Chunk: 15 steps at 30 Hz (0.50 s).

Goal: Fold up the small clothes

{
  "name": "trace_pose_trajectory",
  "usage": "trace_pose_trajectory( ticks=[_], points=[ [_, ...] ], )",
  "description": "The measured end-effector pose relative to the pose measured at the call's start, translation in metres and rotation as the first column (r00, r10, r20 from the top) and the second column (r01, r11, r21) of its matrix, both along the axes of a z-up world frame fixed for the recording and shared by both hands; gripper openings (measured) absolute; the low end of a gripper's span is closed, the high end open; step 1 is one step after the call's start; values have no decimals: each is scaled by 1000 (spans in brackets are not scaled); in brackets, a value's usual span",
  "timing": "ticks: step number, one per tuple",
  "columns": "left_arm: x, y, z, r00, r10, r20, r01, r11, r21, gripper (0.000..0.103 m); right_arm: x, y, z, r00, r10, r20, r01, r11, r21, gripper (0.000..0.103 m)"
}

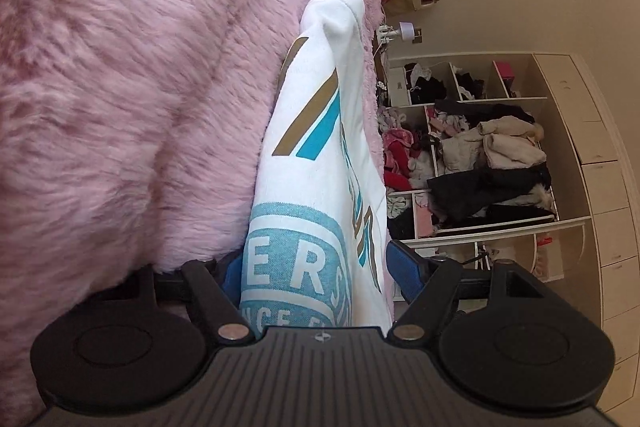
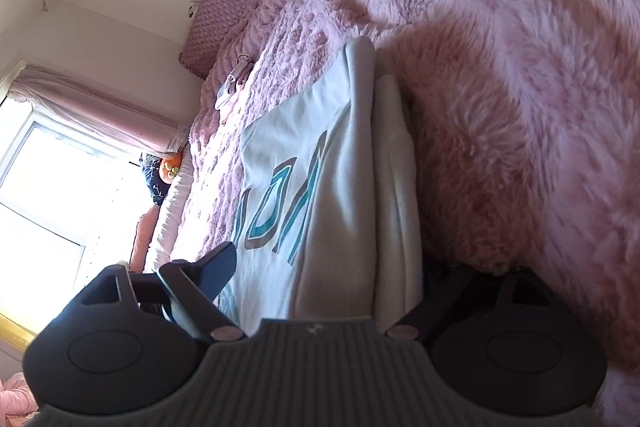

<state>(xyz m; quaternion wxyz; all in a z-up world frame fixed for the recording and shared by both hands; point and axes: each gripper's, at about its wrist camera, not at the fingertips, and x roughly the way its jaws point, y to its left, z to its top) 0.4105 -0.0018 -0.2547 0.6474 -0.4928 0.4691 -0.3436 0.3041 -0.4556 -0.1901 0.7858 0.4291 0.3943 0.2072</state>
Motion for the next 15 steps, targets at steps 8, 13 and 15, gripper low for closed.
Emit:
trace_pose_trajectory(
  ticks=[8,13,15],
  points=[
    [7,-20,14,997,-52,55,45,992,118,58,5,8,4,1000,-15,-2,15,996,-86,73],
    [1,-23,27,997,-48,62,36,983,179,43,7,20,13,999,-40,-32,32,975,-220,33],
    [-1,-24,39,994,-68,89,50,979,195,40,7,21,21,998,-53,-34,44,971,-235,29]
  ],
)
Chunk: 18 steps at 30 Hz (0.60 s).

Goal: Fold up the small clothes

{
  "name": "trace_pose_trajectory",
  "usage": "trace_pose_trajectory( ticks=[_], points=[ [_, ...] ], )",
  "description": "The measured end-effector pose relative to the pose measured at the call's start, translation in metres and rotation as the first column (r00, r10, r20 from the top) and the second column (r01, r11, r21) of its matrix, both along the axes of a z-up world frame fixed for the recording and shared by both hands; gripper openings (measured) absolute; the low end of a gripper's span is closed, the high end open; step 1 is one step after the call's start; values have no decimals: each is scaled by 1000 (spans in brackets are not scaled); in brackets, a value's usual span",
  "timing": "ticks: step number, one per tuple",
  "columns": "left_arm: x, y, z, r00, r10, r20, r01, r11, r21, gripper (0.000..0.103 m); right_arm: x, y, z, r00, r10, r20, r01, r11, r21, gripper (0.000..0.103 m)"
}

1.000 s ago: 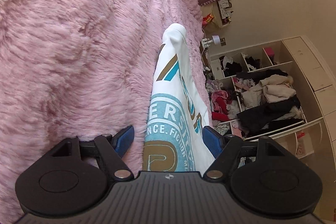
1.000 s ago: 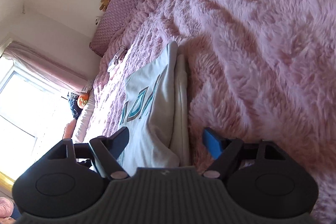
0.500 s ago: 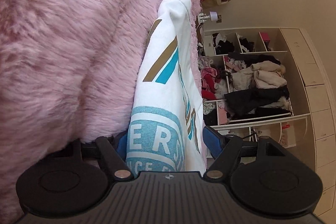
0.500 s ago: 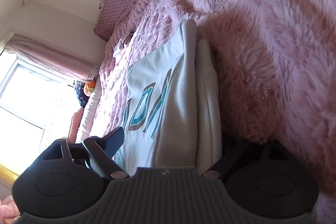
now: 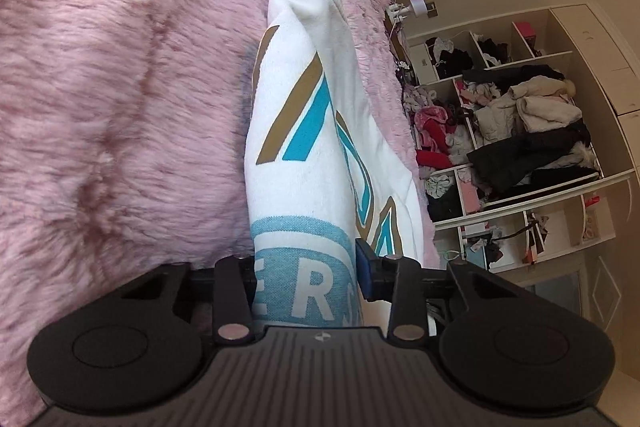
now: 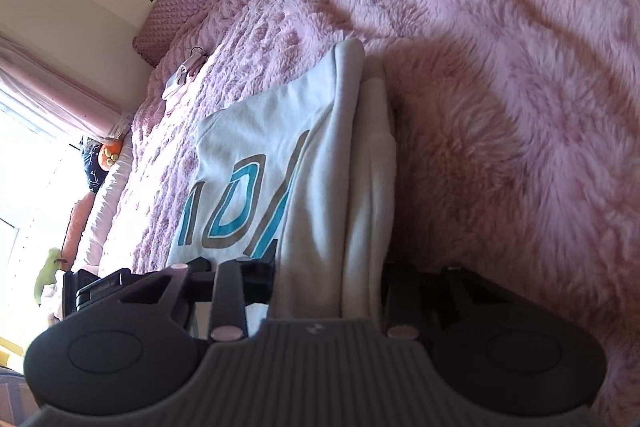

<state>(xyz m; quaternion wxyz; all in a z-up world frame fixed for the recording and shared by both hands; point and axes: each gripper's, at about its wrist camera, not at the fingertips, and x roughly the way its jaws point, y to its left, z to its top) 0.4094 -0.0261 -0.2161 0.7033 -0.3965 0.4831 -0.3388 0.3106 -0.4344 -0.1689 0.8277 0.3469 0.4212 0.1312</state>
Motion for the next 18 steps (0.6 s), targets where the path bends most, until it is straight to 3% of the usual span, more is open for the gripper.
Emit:
trace_pose_trajectory(
  ticks=[6,9,14,18],
  points=[
    [-10,-4,43,995,-52,83,50,998,26,37,-8,15,41,999,17,42,-15,998,-59,25],
    [-20,3,65,992,-53,114,51,998,27,37,-15,26,67,998,27,61,-24,999,-42,24],
    [-47,45,104,989,-2,147,2,1000,0,36,-30,56,107,992,73,106,-72,997,-9,24],
    [-75,85,136,982,32,188,-37,999,26,37,-48,97,139,978,145,150,-147,989,1,24]
  ],
)
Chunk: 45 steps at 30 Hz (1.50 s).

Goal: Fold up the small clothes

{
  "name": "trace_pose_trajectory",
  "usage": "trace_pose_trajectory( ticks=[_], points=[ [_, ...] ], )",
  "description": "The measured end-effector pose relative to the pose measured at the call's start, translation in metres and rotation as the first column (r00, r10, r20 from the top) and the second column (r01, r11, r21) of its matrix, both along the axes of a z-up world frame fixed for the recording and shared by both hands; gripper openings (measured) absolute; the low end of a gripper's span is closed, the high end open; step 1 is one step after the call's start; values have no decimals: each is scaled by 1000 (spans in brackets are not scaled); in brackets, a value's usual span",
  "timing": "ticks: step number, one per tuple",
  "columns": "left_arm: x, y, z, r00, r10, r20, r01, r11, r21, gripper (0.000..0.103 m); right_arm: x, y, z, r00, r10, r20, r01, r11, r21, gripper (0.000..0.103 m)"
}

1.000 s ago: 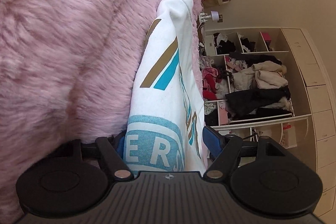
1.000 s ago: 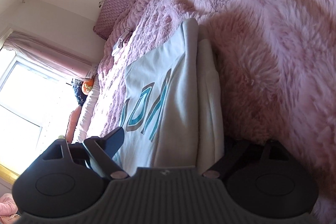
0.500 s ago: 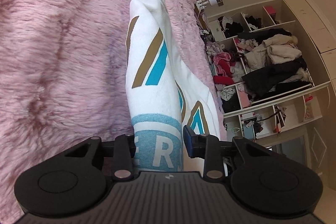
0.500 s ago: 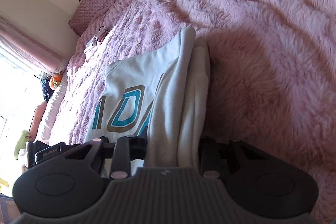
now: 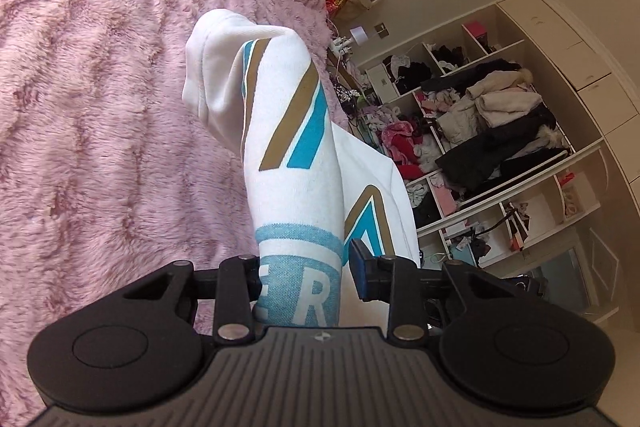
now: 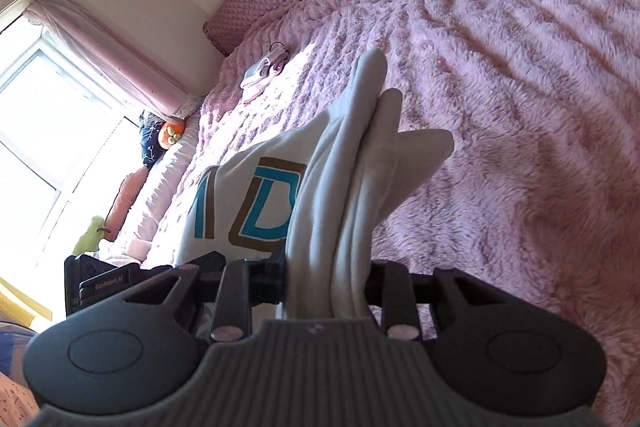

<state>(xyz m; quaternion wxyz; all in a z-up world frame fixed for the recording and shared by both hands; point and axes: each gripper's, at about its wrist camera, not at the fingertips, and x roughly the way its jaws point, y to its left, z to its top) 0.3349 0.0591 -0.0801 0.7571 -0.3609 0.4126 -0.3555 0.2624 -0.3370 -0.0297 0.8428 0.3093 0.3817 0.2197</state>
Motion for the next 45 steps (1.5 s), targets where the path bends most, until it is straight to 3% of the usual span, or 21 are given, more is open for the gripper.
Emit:
trace_pose_trajectory(
  ticks=[6,12,18,23,26,28,32,36,38,41,45],
  points=[
    [-38,60,29,997,75,28,-76,997,22,37,-23,63,22,995,92,27,-93,995,26,24],
    [-55,97,14,994,112,12,-112,993,27,37,-39,111,16,989,150,10,-150,989,17,24],
    [-54,118,-54,989,121,-83,-120,993,13,37,-33,125,-34,982,160,-100,-163,986,-25,23],
    [-47,120,-126,974,139,-178,-131,990,53,36,-24,124,-97,972,119,-201,-138,987,-82,23],
    [-47,136,-149,962,161,-221,-173,984,-33,38,-23,112,-118,974,85,-211,-100,993,-62,38],
    [-47,146,-150,958,166,-233,-187,980,-72,39,-26,102,-117,979,61,-194,-76,995,-67,45],
    [-49,164,-138,954,199,-223,-224,970,-90,43,-53,83,-83,998,13,-56,-19,993,-115,46],
    [-36,161,-132,953,226,-201,-238,970,-40,44,-95,84,-46,989,113,92,-105,991,-87,47],
    [-28,152,-133,948,254,-192,-261,965,-9,52,-112,94,-47,978,193,76,-189,980,-55,46],
    [-6,142,-138,935,311,-173,-315,949,2,52,-128,113,-71,961,275,-8,-275,960,-48,46],
    [24,132,-132,935,336,-111,-335,942,27,48,-145,125,-109,958,272,-93,-278,959,-55,46]
  ],
)
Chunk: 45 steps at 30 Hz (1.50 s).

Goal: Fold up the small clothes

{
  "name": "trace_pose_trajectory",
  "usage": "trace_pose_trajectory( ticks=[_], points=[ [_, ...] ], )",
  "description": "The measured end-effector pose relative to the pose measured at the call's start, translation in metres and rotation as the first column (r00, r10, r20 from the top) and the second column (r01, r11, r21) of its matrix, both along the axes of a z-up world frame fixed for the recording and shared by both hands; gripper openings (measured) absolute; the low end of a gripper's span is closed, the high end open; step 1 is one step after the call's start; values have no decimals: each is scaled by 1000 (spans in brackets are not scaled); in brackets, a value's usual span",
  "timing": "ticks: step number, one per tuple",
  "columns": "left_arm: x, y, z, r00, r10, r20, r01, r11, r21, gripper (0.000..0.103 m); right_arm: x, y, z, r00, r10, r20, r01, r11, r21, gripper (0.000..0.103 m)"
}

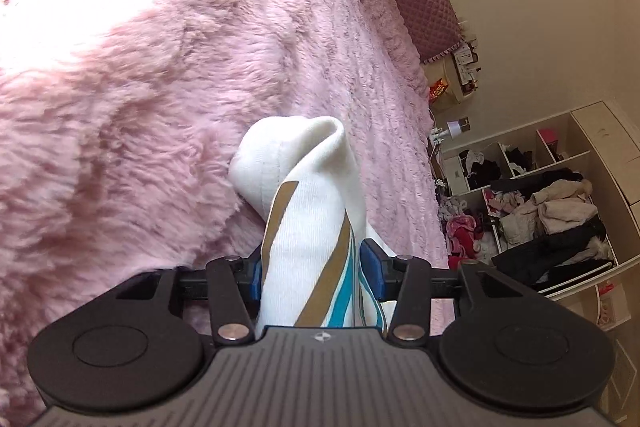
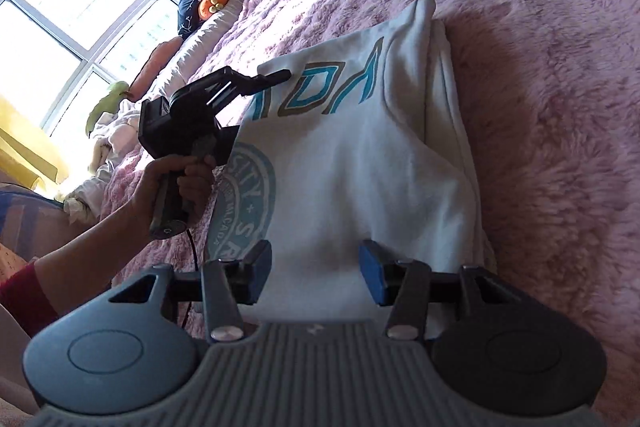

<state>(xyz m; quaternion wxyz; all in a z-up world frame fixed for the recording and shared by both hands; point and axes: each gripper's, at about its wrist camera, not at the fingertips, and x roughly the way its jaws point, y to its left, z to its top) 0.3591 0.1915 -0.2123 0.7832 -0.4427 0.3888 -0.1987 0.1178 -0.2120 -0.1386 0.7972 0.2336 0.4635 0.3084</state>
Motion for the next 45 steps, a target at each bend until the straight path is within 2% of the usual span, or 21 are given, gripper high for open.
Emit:
trace_pose_trajectory(
  ticks=[2,3,4,7,8,10,13,16,18,20,22,24,26,28,30,34,37,43,45],
  points=[
    [7,-6,12,998,18,61,-22,998,63,45,0,-4,-5,1000,-21,-14,21,999,29,46],
    [7,-8,18,994,25,108,-33,997,73,36,2,-8,-7,999,-32,-31,34,998,53,46],
    [7,-9,24,988,32,153,-45,996,82,31,3,-10,-9,998,-38,-45,41,997,70,46],
    [5,-8,39,963,47,266,-76,992,100,29,6,-15,-14,997,-31,-64,37,994,101,46],
    [8,-7,40,961,45,272,-82,989,124,29,5,-16,-15,998,-26,-60,32,994,105,45],
    [15,-6,36,970,45,237,-92,977,192,29,5,-16,-15,998,-26,-62,32,994,108,45],
    [19,-1,30,982,62,180,-115,947,301,29,5,-16,-16,997,-34,-67,42,992,117,45],
    [12,8,42,979,98,176,-151,934,324,30,2,-15,-14,997,-47,-65,54,992,114,45],
    [-1,19,59,971,125,204,-187,928,323,30,-2,-17,-9,997,-56,-58,62,993,103,46],
    [-28,27,82,961,120,249,-190,940,283,30,-8,-21,-1,996,-79,-43,83,991,101,47],
    [-62,26,100,956,70,286,-148,954,261,30,-15,-31,7,993,-113,-16,114,987,109,47],
    [-106,17,116,951,10,310,-106,950,294,30,-25,-41,16,985,-172,16,170,982,87,47],
    [-149,2,122,951,-53,304,-51,945,322,33,-37,-49,23,971,-230,71,230,973,16,47],
    [-187,-13,119,953,-92,290,-12,942,337,35,-47,-51,27,959,-260,112,268,961,-64,48],
    [-221,-29,111,952,-118,281,28,952,306,35,-58,-50,28,955,-258,144,276,953,-123,48],
    [-262,-60,99,941,-151,304,49,947,317,36,-74,-45,35,954,-238,184,257,962,-87,48],
    [-274,-76,89,942,-153,298,50,944,326,44,-76,-30,35,952,-220,211,243,966,-88,48],
    [-268,-82,58,973,-129,191,54,933,355,44,-65,-23,8,949,-276,151,296,946,-130,45],
    [-262,-77,47,983,-92,157,38,947,318,44,-62,-25,-5,948,-297,116,310,943,-118,41]
  ],
)
